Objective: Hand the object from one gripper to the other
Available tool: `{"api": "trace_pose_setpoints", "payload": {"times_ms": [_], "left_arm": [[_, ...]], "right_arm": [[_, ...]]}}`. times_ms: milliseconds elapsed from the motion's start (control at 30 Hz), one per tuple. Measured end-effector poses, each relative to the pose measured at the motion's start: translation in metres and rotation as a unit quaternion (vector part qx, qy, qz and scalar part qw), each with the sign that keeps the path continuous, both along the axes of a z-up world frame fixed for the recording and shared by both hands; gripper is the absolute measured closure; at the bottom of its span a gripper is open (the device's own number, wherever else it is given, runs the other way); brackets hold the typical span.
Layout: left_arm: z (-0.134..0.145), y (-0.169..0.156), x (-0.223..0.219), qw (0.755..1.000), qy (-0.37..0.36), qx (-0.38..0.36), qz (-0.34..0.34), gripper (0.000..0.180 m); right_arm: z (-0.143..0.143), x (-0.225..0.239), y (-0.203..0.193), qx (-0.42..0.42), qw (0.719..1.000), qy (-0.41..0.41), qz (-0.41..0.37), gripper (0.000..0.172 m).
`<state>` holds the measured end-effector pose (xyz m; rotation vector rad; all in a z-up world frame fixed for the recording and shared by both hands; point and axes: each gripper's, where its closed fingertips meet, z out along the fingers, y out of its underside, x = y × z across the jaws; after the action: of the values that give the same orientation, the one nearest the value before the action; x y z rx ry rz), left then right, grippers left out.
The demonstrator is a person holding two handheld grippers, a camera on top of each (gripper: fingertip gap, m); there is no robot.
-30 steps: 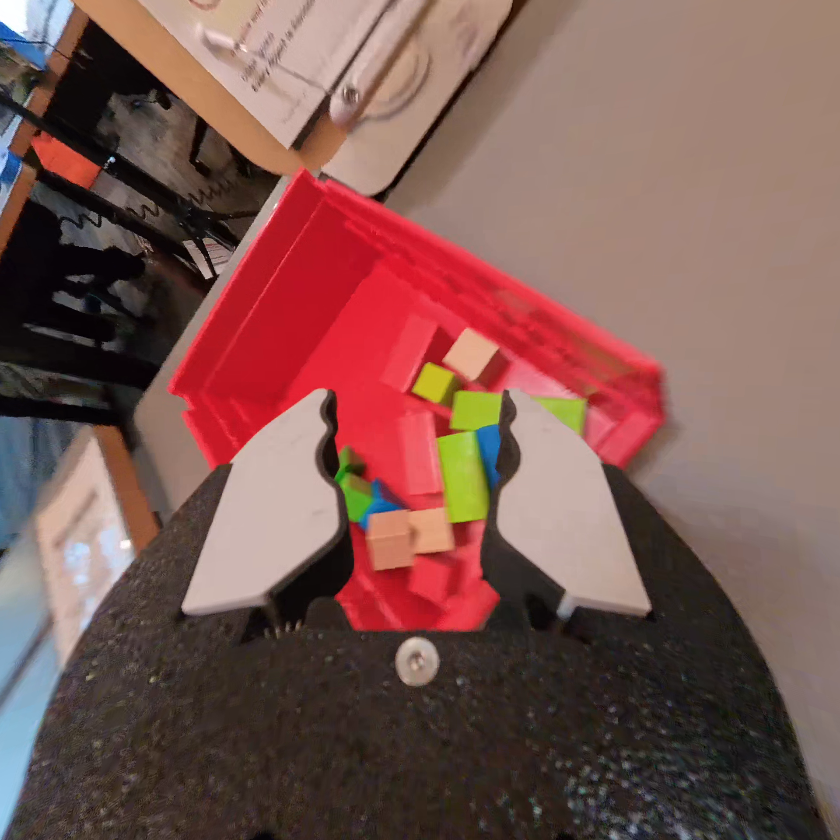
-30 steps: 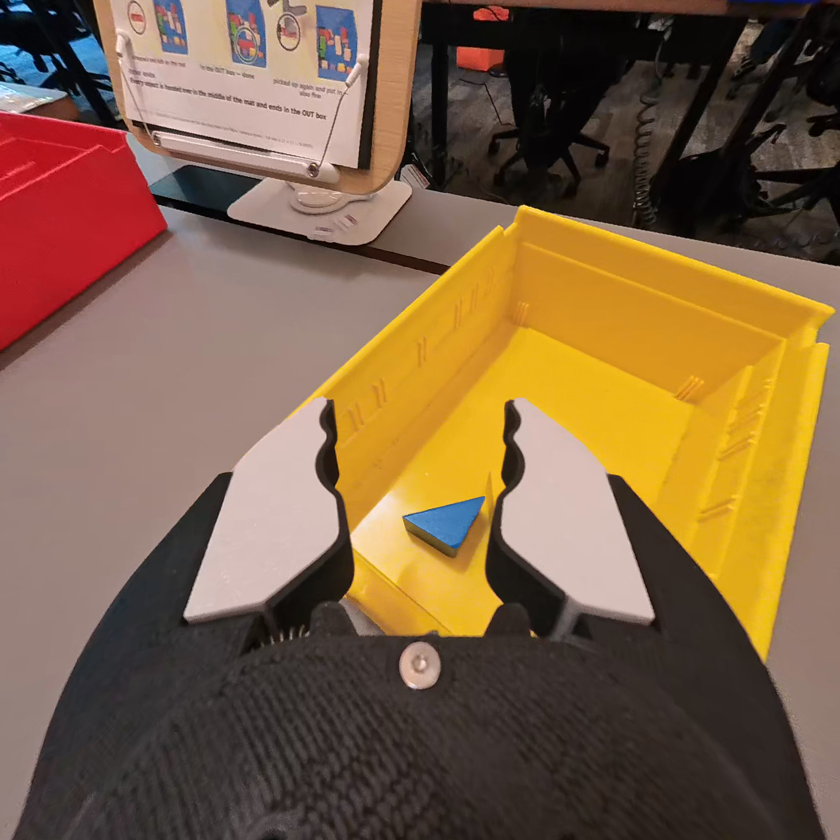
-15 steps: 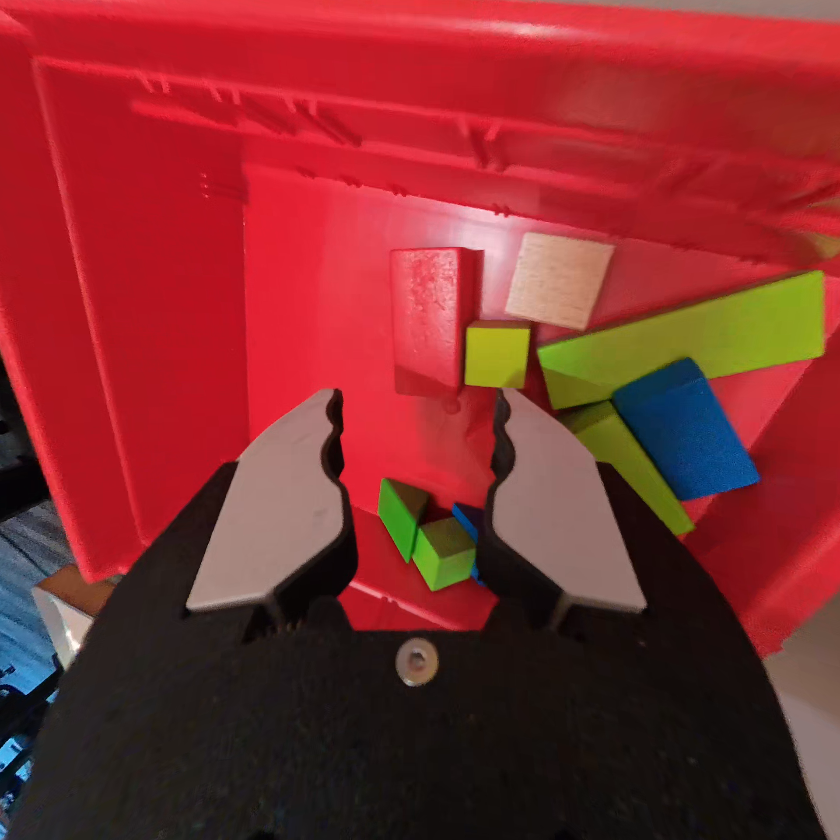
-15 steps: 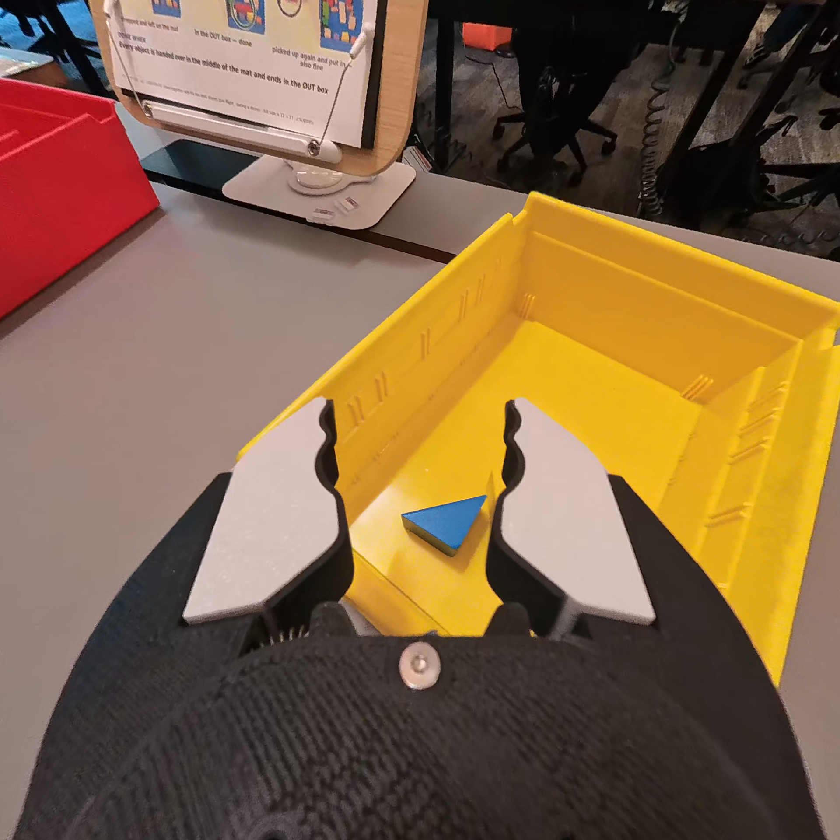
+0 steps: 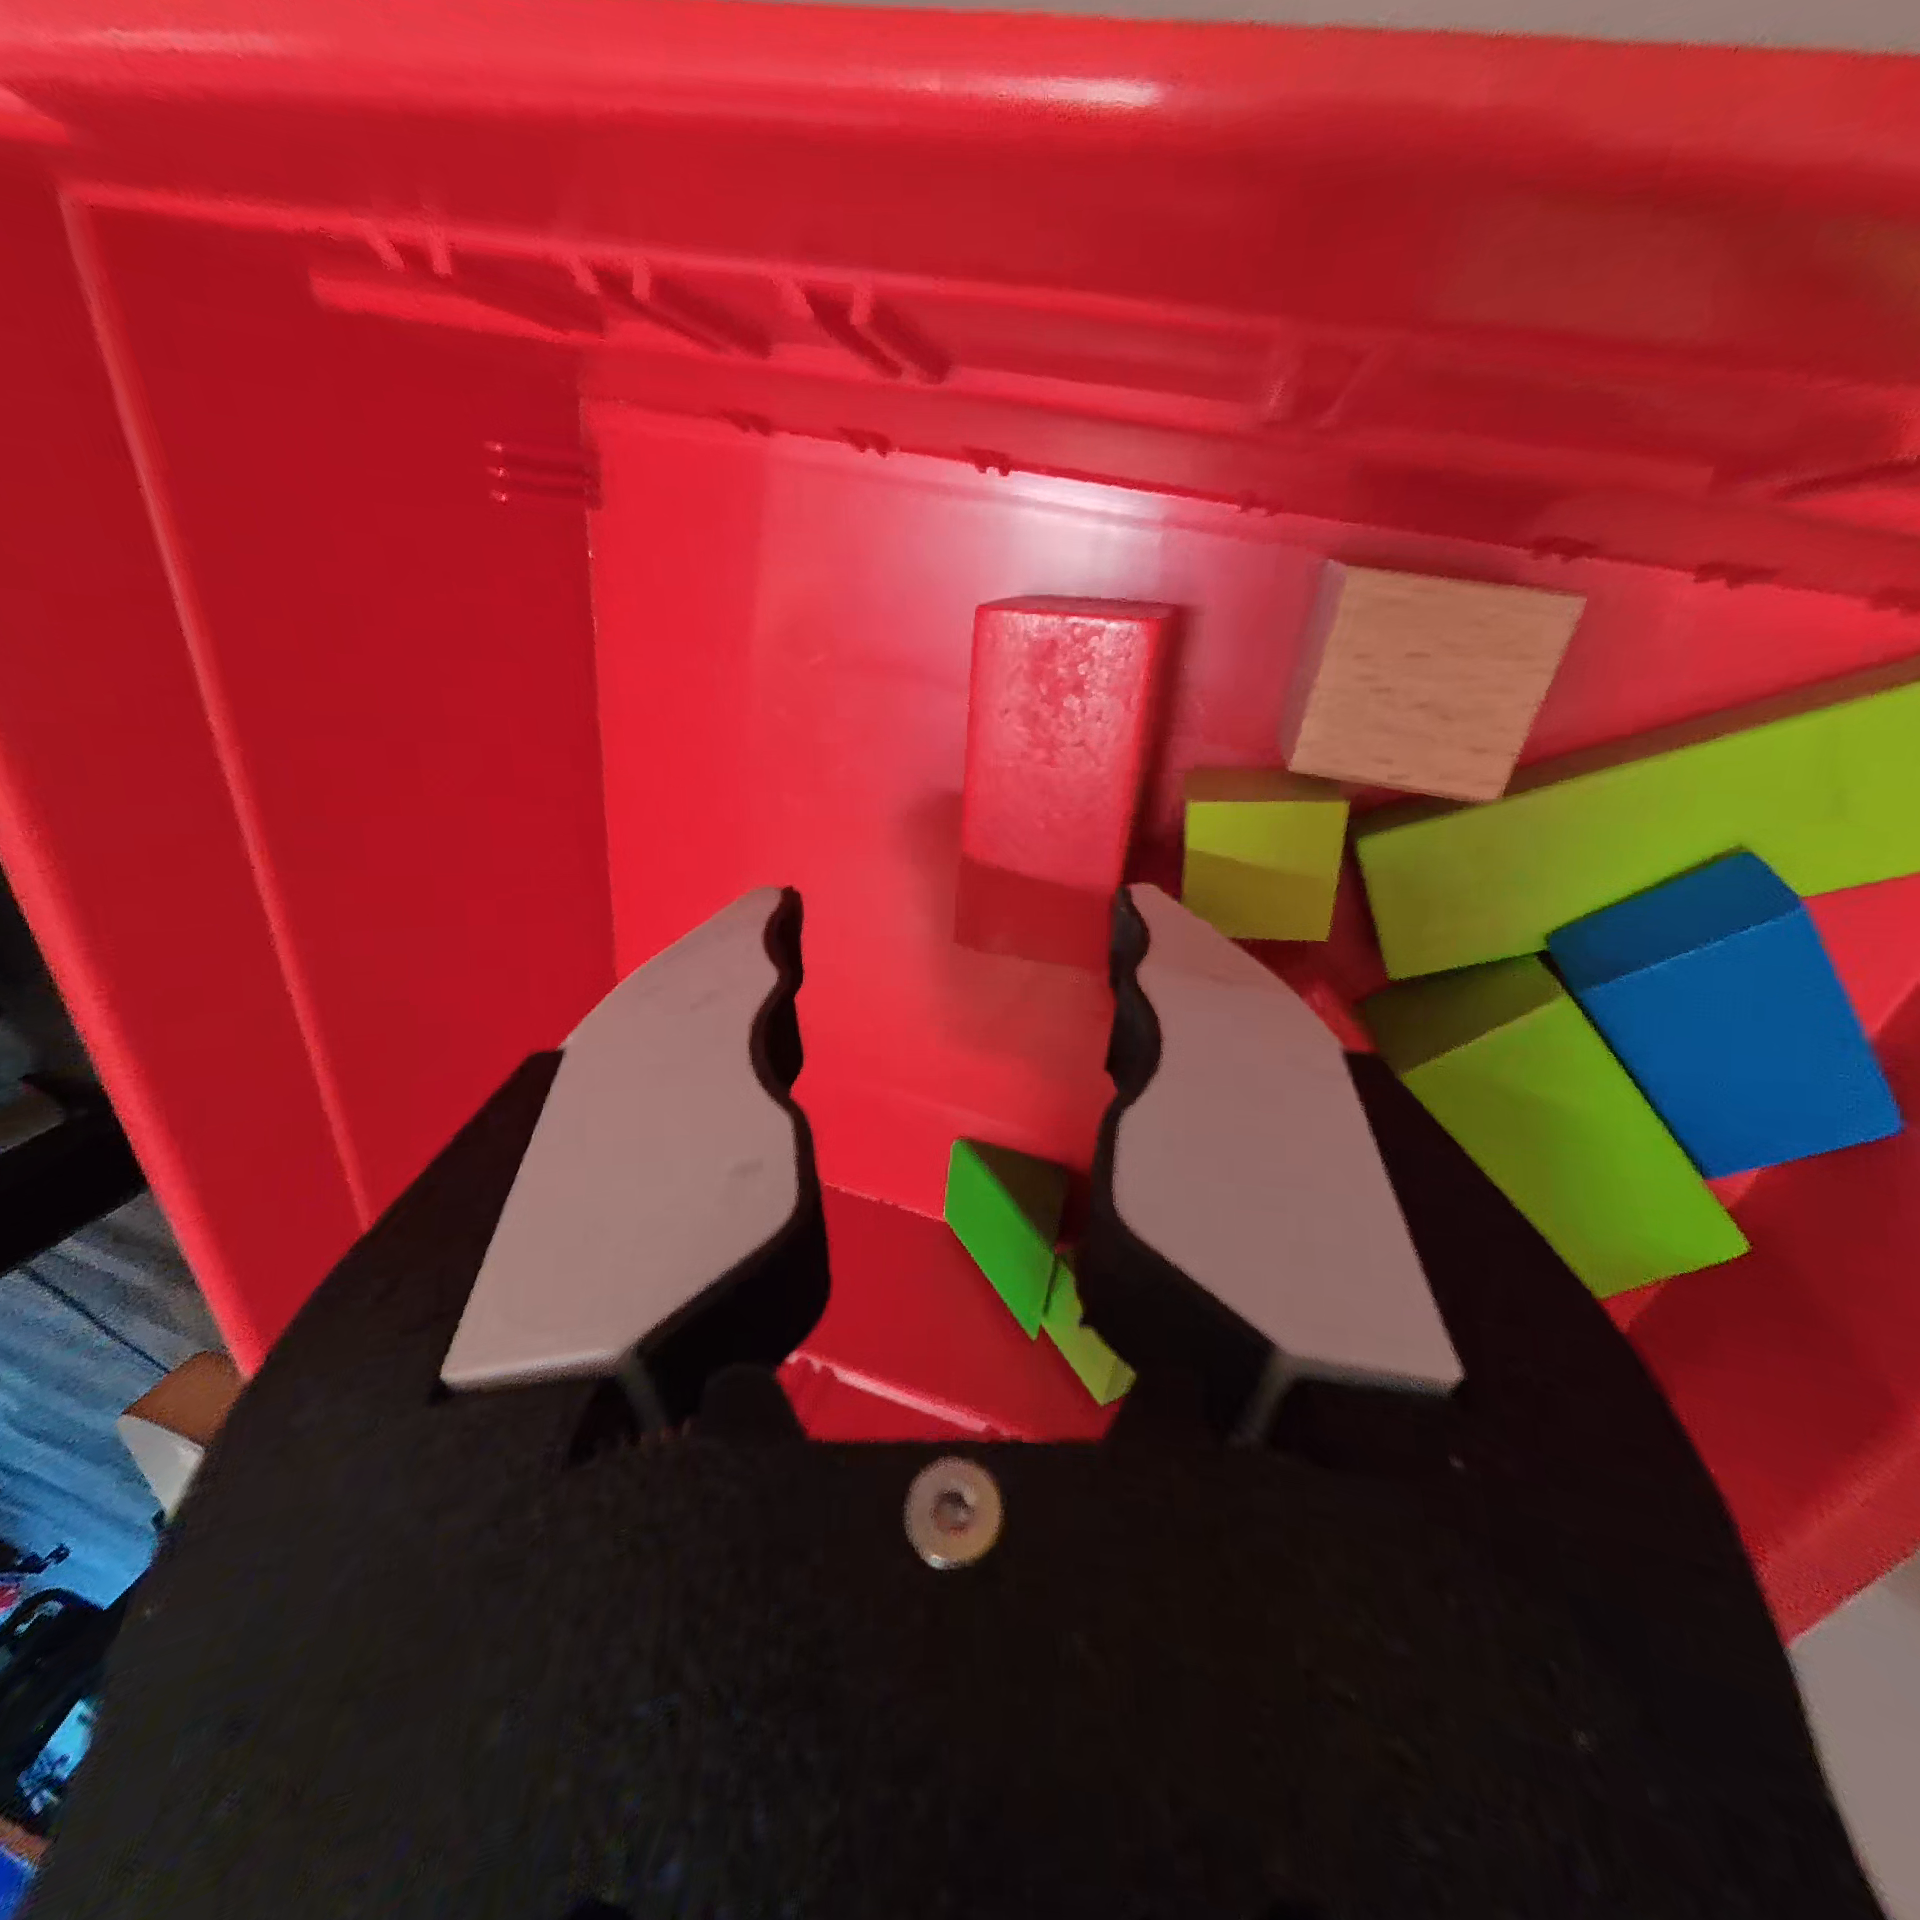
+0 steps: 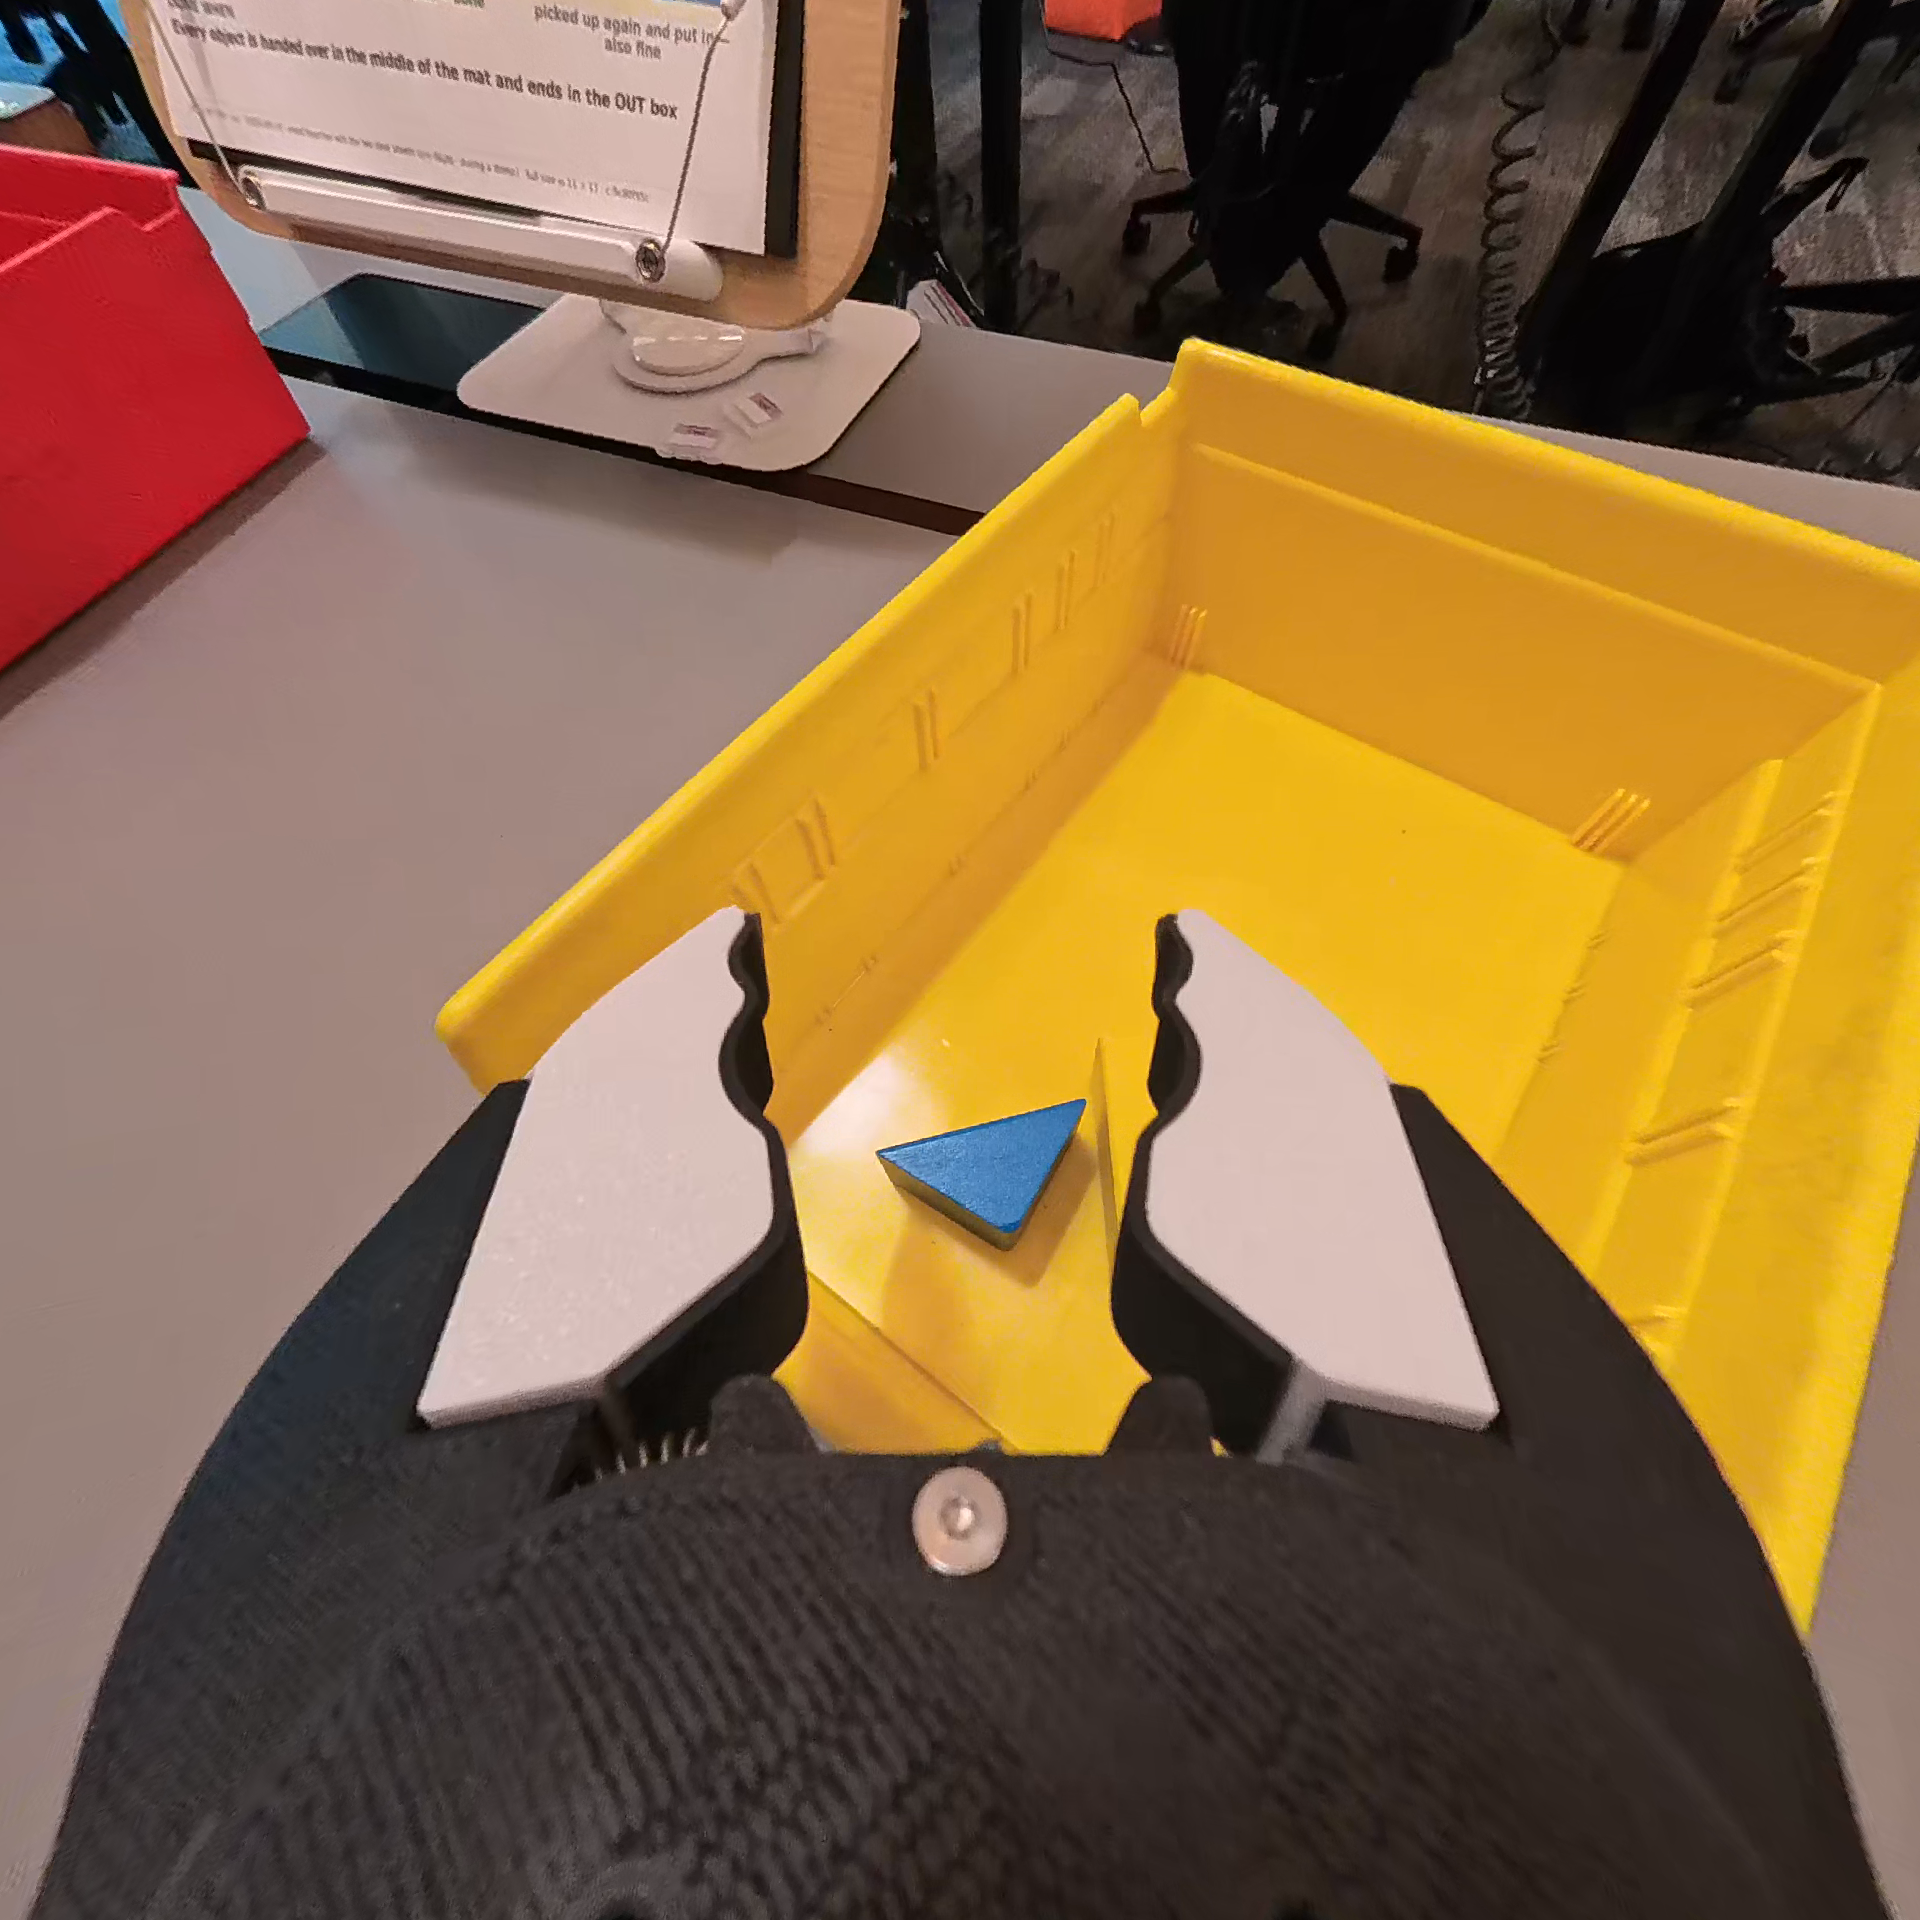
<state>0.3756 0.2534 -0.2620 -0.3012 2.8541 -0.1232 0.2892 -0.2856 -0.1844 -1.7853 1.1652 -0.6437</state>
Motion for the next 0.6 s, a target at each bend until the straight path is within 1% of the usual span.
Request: {"api": "trace_pose_setpoints", "payload": {"times_ms": [33,100,200,300,367,467,600], "left_arm": [[0.000,0.000,0.000,1.000,0.002,0.001,0.000,0.125],[-0.003,-0.002,-0.004,1.000,0.018,-0.005,-0.002,0.127],[-0.010,0.003,-0.006,1.000,0.025,0.017,-0.007,0.132],[-0.015,0.004,-0.003,0.999,0.023,0.028,-0.009,0.132],[-0.021,0.004,-0.003,0.999,0.035,0.031,-0.008,0.132],[-0.029,0.003,-0.004,0.998,0.046,0.043,-0.012,0.143],[-0.030,0.004,-0.004,0.998,0.045,0.041,0.006,0.144]], "right_arm": [[0.000,0.000,0.000,0.000,1.000,0.001,0.001,0.100],[-0.001,0.000,0.000,0.000,1.000,0.001,0.001,0.100],[0.000,0.000,0.000,-0.001,1.000,0.000,0.001,0.100],[0.000,0.000,-0.001,0.002,1.000,0.001,0.000,0.100],[0.000,0.000,-0.001,0.002,1.000,0.000,-0.001,0.099],[-0.001,0.000,-0.001,0.003,1.000,0.000,0.000,0.099],[0.001,0.000,0.001,0.006,1.000,-0.001,0.003,0.099]]}}
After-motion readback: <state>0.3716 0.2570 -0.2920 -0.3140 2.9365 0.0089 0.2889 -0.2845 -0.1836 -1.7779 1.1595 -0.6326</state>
